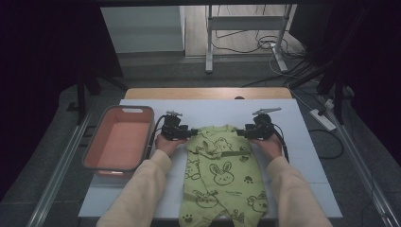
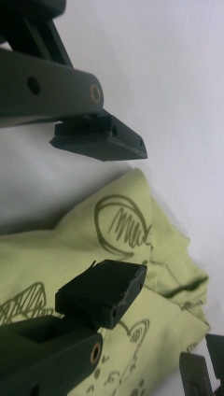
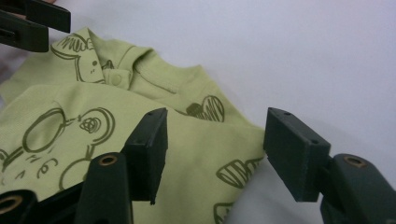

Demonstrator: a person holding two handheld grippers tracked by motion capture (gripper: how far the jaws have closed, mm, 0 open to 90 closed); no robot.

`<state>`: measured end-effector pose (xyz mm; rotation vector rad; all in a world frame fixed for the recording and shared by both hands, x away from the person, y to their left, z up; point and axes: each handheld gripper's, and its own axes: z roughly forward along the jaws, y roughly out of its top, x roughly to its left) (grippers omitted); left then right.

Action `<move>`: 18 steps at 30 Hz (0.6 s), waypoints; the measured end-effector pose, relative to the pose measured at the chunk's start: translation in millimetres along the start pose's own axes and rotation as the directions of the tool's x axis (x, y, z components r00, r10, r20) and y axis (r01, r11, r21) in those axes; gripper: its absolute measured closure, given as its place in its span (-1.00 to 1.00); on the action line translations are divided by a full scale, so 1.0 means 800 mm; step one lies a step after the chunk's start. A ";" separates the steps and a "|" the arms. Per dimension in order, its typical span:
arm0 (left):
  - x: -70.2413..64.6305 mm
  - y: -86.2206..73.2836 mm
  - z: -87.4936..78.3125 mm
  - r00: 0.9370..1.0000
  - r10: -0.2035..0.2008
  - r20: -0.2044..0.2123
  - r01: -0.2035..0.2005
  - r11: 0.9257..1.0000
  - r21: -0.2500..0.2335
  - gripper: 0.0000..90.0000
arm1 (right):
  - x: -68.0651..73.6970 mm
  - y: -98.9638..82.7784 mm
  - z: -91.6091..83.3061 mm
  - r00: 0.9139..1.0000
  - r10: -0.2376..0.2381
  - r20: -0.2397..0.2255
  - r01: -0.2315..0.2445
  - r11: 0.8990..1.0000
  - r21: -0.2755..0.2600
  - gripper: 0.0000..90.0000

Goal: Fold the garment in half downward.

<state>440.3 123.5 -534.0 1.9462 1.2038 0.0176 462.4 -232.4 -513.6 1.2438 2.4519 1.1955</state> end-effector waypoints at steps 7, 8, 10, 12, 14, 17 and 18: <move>0.004 -0.003 0.011 1.000 -0.007 -0.021 0.008 1.000 0.025 -0.11 | -0.006 -0.005 0.005 1.000 0.007 0.000 -0.007 1.000 0.024 -0.16; 0.005 -0.004 0.011 1.000 -0.007 -0.020 0.007 1.000 0.023 -0.10 | -0.006 -0.006 0.006 1.000 0.008 -0.004 -0.008 1.000 0.025 -0.17; 0.004 -0.003 0.012 1.000 -0.009 -0.021 0.009 1.000 0.022 -0.09 | -0.007 -0.007 0.010 1.000 0.017 0.000 -0.017 0.999 0.030 -0.19; 0.003 -0.004 0.012 1.000 -0.003 -0.026 0.004 1.000 0.024 -0.09 | -0.006 -0.008 0.015 1.000 0.019 0.001 -0.019 0.999 0.035 -0.19; 0.002 -0.004 0.012 1.000 0.001 -0.023 -0.001 1.000 0.029 -0.07 | -0.004 -0.008 0.018 1.000 0.016 -0.001 -0.016 1.000 0.026 -0.19; 0.000 -0.004 0.012 1.000 0.008 -0.019 -0.008 0.999 0.037 -0.04 | -0.001 -0.008 0.020 1.000 0.004 -0.006 -0.004 1.000 0.027 -0.19; -0.002 -0.004 0.012 1.000 0.022 -0.014 -0.021 0.999 0.048 0.01 | 0.003 -0.008 0.021 1.000 -0.002 -0.024 0.003 0.999 0.032 -0.17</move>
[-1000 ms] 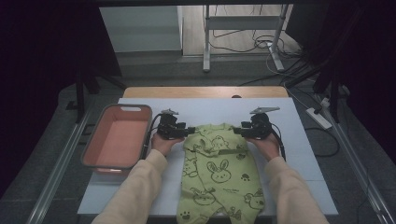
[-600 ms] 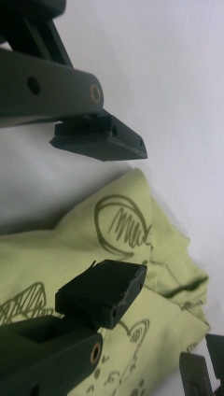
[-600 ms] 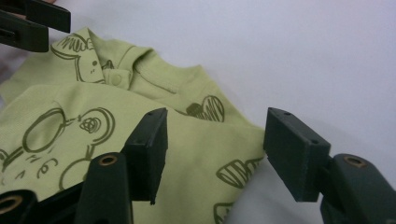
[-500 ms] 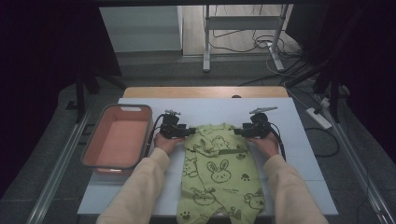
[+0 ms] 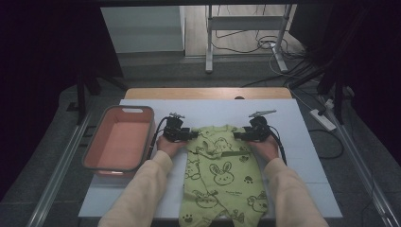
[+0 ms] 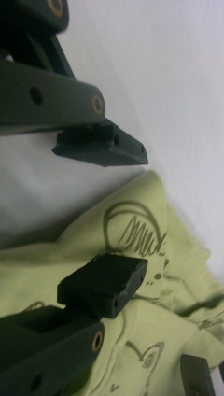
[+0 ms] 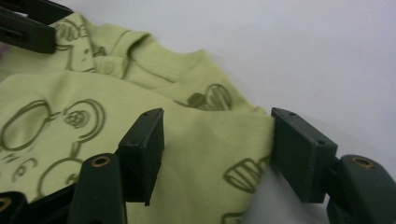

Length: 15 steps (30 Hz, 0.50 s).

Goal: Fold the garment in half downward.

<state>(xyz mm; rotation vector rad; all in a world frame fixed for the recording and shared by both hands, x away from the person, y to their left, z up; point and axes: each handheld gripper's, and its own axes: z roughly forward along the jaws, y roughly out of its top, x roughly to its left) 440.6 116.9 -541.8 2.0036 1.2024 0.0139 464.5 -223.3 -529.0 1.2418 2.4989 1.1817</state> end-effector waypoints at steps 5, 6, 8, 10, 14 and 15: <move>-0.007 -0.001 0.003 1.000 0.016 0.017 -0.016 1.000 0.013 0.20 | 0.006 0.000 0.003 1.000 -0.013 -0.017 0.013 1.000 0.002 -0.02; -0.008 -0.002 0.003 1.000 0.014 0.023 -0.015 1.000 0.017 0.28 | 0.006 0.000 0.003 1.000 -0.016 -0.021 0.016 1.000 0.001 0.06; -0.010 -0.003 0.004 0.999 0.016 0.033 -0.017 1.000 0.025 0.44 | 0.008 0.000 0.004 0.999 -0.028 -0.018 0.028 1.000 0.005 0.25; -0.012 -0.003 0.005 0.999 0.025 0.039 -0.026 0.999 0.029 0.61 | 0.009 -0.001 0.005 0.999 -0.048 -0.022 0.048 0.999 0.008 0.46; -0.016 -0.005 0.006 0.997 0.046 0.054 -0.048 0.998 0.030 0.85 | 0.009 -0.001 0.005 0.998 -0.051 -0.040 0.052 0.999 0.011 0.71; -0.016 -0.005 0.006 0.997 0.046 0.054 -0.048 0.998 0.030 0.87 | 0.009 -0.001 0.005 0.998 -0.051 -0.040 0.052 0.999 0.011 0.71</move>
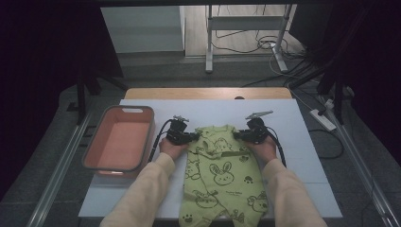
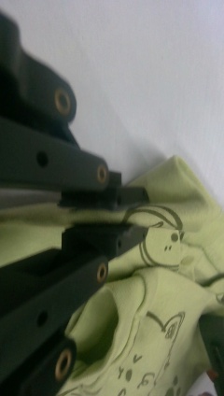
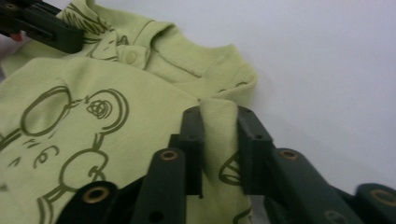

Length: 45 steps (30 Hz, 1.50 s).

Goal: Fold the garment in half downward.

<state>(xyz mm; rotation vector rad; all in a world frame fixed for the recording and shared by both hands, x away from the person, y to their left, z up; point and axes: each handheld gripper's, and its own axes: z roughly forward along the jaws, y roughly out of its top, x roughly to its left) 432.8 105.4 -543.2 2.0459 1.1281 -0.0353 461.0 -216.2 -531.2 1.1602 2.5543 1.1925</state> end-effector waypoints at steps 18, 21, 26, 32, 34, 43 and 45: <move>-0.019 0.027 -0.047 0.997 0.068 -0.020 -0.070 0.993 -0.098 0.91 | 0.018 0.017 -0.031 0.996 -0.068 0.050 0.074 0.989 -0.131 0.82; -0.023 0.037 -0.058 0.995 0.093 -0.026 -0.095 0.988 -0.119 0.91 | 0.018 0.020 -0.040 0.997 -0.057 0.045 0.064 0.983 -0.174 0.82; -0.023 0.050 -0.069 0.994 0.110 -0.022 -0.112 0.983 -0.148 0.91 | 0.017 0.026 -0.054 0.998 -0.045 0.042 0.054 0.971 -0.235 0.82; -0.025 0.067 -0.077 0.989 0.145 -0.034 -0.149 0.975 -0.163 0.91 | 0.019 0.039 -0.067 0.997 -0.045 0.069 0.062 0.962 -0.267 0.82; -0.025 0.072 -0.081 0.988 0.148 -0.035 -0.152 0.973 -0.174 0.91 | 0.020 0.046 -0.072 0.995 -0.053 0.080 0.073 0.957 -0.282 0.82; -0.021 0.073 -0.092 0.987 0.154 -0.033 -0.158 0.968 -0.194 0.91 | 0.024 0.056 -0.079 0.993 -0.059 0.106 0.089 0.948 -0.305 0.82; -0.020 0.073 -0.093 0.988 0.152 -0.034 -0.156 0.968 -0.197 0.91 | 0.023 0.055 -0.078 0.994 -0.049 0.099 0.078 0.947 -0.312 0.82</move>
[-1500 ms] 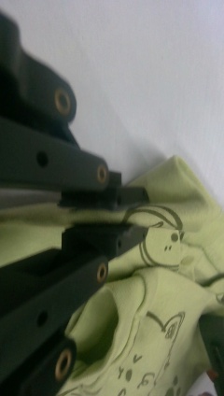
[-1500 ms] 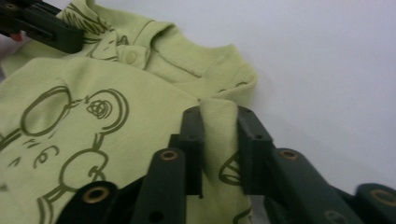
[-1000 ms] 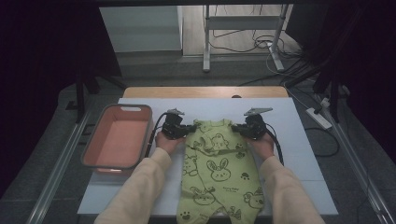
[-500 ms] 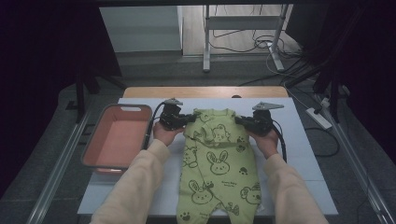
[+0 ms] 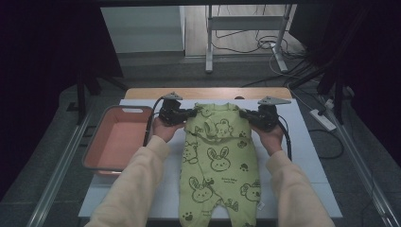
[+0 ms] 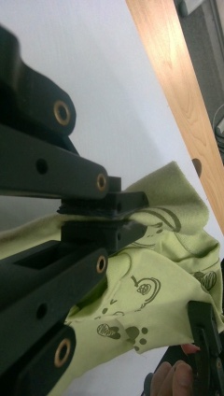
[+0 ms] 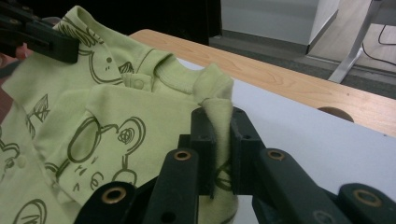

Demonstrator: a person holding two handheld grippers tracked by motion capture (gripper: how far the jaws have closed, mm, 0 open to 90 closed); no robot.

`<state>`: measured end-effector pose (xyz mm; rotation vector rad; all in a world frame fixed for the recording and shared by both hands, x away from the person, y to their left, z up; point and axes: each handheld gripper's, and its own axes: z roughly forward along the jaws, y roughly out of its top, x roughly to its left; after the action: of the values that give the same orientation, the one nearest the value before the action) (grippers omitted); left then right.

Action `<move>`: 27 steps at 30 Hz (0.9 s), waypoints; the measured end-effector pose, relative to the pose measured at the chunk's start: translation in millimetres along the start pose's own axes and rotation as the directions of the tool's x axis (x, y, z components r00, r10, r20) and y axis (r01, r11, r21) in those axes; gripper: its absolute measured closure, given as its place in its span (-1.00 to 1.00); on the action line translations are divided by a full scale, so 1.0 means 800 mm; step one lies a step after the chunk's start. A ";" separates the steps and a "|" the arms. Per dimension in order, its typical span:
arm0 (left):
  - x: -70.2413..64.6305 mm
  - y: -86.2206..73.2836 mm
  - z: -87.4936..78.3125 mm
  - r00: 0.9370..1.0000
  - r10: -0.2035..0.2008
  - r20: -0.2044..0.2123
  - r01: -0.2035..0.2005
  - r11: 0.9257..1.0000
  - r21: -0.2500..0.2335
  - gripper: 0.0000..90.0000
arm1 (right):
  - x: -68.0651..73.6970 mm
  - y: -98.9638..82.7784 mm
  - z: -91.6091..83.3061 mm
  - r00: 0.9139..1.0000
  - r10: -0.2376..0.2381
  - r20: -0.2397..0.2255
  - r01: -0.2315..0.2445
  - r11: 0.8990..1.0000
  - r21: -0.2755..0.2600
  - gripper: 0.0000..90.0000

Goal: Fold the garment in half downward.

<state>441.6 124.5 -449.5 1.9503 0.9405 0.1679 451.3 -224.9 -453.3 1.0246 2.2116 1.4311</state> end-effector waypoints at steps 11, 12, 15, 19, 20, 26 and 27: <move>0.001 0.027 -0.007 1.000 0.019 -0.020 -0.020 0.999 -0.025 0.92 | -0.004 0.020 0.002 1.000 -0.001 0.013 0.001 1.000 -0.024 0.84; 0.001 0.032 -0.009 0.999 0.025 -0.027 -0.026 0.999 -0.029 0.92 | -0.004 0.024 0.002 1.000 -0.005 0.018 0.006 1.000 -0.022 0.84; 0.003 0.049 -0.018 0.999 0.034 -0.039 -0.036 0.998 -0.048 0.92 | -0.006 0.039 -0.001 0.999 -0.016 0.030 0.017 0.999 -0.038 0.84; 0.003 0.056 -0.024 0.999 0.033 -0.037 -0.036 0.997 -0.073 0.92 | -0.006 0.053 -0.007 0.999 -0.022 0.037 0.025 0.997 -0.067 0.84; 0.004 0.054 -0.023 0.999 0.038 -0.036 -0.040 0.997 -0.066 0.92 | -0.005 0.055 -0.008 0.999 -0.031 0.040 0.034 0.997 -0.068 0.84; 0.007 0.043 -0.017 0.999 0.021 -0.035 -0.022 0.998 -0.056 0.92 | -0.004 0.048 -0.003 0.999 -0.028 0.035 0.029 0.998 -0.052 0.84; 0.009 0.043 -0.016 0.999 0.021 -0.043 -0.024 0.998 -0.056 0.92 | -0.004 0.045 0.000 0.999 -0.029 0.038 0.030 0.999 -0.041 0.84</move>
<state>459.1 128.4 -417.3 1.9125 0.9322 0.2471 468.0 -218.6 -421.5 0.9926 2.1528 1.4281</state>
